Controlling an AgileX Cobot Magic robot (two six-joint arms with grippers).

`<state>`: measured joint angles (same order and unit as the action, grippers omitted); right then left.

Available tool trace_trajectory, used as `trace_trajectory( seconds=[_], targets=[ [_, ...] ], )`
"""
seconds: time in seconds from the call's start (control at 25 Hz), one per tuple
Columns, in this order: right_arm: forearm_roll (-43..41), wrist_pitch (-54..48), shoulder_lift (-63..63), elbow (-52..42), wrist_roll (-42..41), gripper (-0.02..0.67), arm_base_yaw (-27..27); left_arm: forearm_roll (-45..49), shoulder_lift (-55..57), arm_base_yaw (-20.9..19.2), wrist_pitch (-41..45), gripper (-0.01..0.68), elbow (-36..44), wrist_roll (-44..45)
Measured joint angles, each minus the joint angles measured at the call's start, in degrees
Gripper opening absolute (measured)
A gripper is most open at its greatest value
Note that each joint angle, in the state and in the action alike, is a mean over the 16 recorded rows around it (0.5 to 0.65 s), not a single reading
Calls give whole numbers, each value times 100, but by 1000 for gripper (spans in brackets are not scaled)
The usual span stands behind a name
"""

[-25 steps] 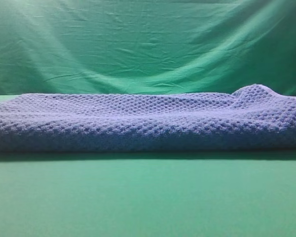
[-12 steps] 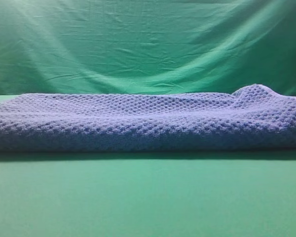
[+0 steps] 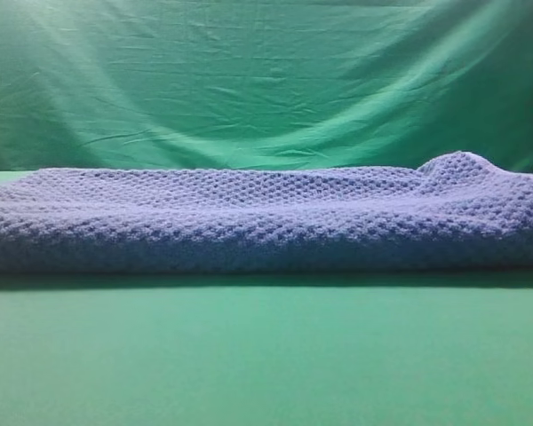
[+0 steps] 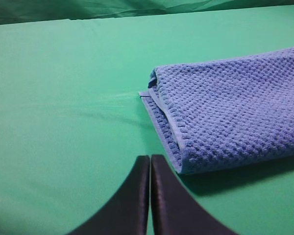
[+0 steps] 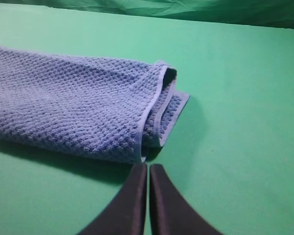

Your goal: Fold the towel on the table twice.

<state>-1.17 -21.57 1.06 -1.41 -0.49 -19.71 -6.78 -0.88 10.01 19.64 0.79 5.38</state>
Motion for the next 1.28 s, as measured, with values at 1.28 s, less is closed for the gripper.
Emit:
trace_trajectory(
  seconds=[1.28],
  targets=[
    [274,-47,-171,0,-3,0,1392,0,0,0,0,0,0,0]
  ],
)
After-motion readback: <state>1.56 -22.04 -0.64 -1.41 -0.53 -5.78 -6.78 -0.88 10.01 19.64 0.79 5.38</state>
